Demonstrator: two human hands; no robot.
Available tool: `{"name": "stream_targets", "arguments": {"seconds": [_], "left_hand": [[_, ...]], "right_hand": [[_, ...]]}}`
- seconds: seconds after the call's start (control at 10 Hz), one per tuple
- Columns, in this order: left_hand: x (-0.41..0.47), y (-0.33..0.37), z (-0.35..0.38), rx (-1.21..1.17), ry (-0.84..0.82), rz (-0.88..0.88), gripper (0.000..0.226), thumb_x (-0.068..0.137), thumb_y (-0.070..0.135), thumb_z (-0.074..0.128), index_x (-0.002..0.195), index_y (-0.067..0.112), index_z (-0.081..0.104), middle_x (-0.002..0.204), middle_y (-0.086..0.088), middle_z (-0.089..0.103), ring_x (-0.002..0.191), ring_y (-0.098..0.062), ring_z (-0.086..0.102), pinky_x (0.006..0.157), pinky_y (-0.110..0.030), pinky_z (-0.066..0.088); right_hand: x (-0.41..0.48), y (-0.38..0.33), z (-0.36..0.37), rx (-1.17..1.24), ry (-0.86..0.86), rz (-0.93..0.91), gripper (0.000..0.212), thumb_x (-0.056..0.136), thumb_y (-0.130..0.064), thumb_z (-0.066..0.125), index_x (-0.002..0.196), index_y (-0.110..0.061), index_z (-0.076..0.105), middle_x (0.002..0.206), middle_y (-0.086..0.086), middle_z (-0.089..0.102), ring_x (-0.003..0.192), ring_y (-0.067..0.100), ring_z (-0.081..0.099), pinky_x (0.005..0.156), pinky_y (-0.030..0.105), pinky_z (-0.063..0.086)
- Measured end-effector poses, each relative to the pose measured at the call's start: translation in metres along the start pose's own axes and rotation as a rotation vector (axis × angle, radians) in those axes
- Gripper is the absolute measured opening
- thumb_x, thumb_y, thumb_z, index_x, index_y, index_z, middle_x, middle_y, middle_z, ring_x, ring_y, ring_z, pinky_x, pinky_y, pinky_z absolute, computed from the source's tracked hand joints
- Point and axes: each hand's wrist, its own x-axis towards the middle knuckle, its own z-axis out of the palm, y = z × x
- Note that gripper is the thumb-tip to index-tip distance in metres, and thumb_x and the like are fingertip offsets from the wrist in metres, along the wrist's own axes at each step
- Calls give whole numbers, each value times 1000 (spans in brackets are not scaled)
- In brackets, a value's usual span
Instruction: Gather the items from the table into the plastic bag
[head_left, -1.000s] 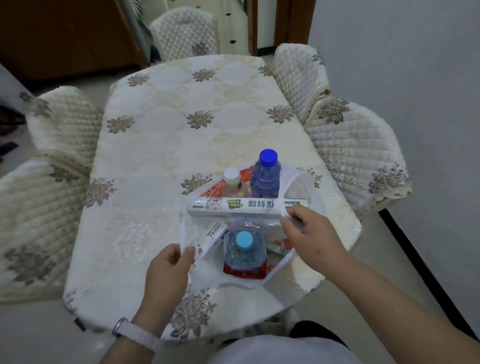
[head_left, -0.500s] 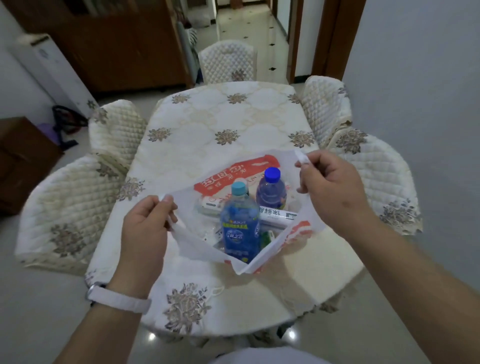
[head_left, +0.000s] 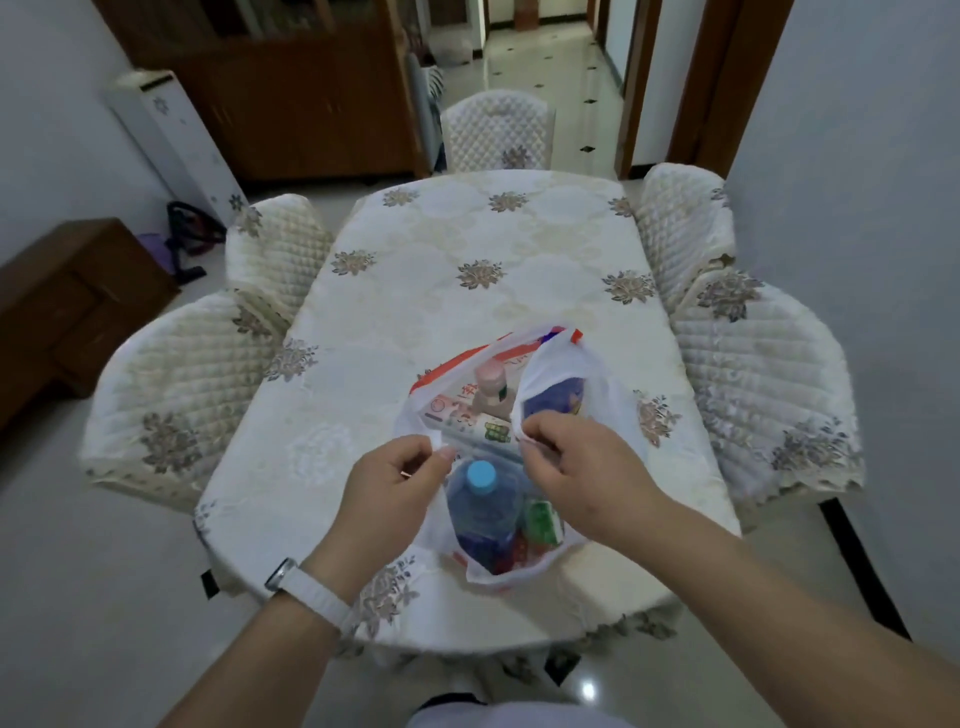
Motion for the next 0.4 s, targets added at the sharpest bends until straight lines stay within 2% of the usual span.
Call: {"name": "stream_targets", "arguments": {"seconds": [0.1, 0.2, 0.3, 0.4], "left_hand": [[-6, -5, 6, 35, -24, 10, 38, 94, 26, 63, 60, 13, 50, 55, 0, 42, 54, -10, 37, 52, -25, 32], [-12, -7, 7, 107, -71, 58, 45, 94, 26, 63, 56, 23, 39, 52, 8, 35, 51, -6, 31, 50, -22, 27], [-10, -10, 3, 176, -50, 111, 47, 92, 29, 64, 55, 26, 36, 52, 10, 37, 50, -6, 33, 50, -21, 27], [-7, -15, -9, 271, -15, 229, 31, 87, 44, 63, 62, 31, 49, 61, 16, 51, 61, -5, 49, 55, -23, 40]], "right_hand": [[-5, -1, 8, -192, -62, -90, 16, 96, -34, 47, 83, -24, 49, 75, -7, 51, 71, 18, 49, 58, 35, 41], [-9, -2, 15, -258, -90, -131, 16, 96, -38, 44, 84, -27, 46, 77, -9, 47, 72, 16, 48, 56, 32, 33], [-11, -6, 16, -247, -72, -112, 15, 96, -41, 43, 94, -28, 50, 82, -11, 49, 76, 14, 48, 59, 30, 38], [-14, -7, 17, -233, -3, -92, 27, 96, -46, 43, 110, -28, 57, 100, -11, 61, 89, 13, 57, 68, 30, 48]]}}
